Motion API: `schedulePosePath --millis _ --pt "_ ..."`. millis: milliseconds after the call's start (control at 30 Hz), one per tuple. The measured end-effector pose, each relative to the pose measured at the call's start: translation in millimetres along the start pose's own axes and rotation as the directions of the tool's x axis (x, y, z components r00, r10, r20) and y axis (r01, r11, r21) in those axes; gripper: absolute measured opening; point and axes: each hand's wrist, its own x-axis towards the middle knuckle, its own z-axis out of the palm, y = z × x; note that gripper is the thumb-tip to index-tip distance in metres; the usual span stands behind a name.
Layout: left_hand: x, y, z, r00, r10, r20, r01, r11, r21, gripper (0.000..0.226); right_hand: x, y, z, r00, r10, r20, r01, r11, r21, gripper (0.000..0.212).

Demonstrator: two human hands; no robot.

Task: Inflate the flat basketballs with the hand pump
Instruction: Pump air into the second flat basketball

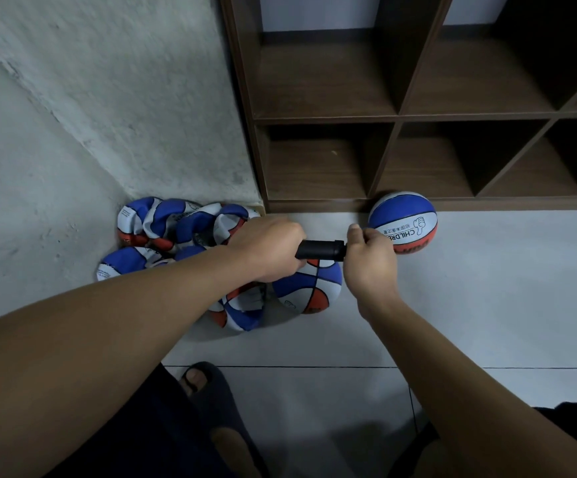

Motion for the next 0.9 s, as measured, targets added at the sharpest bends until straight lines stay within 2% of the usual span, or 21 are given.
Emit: schedulePosePath --millis 200,433,533,700,900 --pt "3.6 -14.8 -3.9 0.999 0.021 0.033 -0.020 1.000 -0.023 0.021 13.6 1.5 -12.8 0.994 0.083 0.073 -0.082 0.996 -0.017 0.038" --pt "6.7 -45.4 -8.5 0.998 -0.062 0.014 0.063 0.998 -0.029 0.026 48.0 4.5 -48.5 0.969 0.222 -0.113 -0.209 0.971 0.113 0.020" --pt "9.3 -27.5 -9.2 1.000 -0.028 -0.011 0.028 0.999 0.018 0.025 36.1 6.6 -34.6 0.971 0.191 -0.144 -0.173 0.977 0.125 0.030" --pt "13.1 -15.6 -13.5 0.999 0.038 -0.031 -0.035 0.995 0.096 0.028 15.5 3.9 -14.0 0.991 0.086 -0.100 -0.078 0.994 0.081 0.036" --pt "9.6 -3.6 -10.2 0.999 0.033 -0.003 -0.033 0.997 0.077 0.018 3.1 -0.2 1.7 0.998 0.043 -0.042 -0.039 0.994 0.099 0.041"
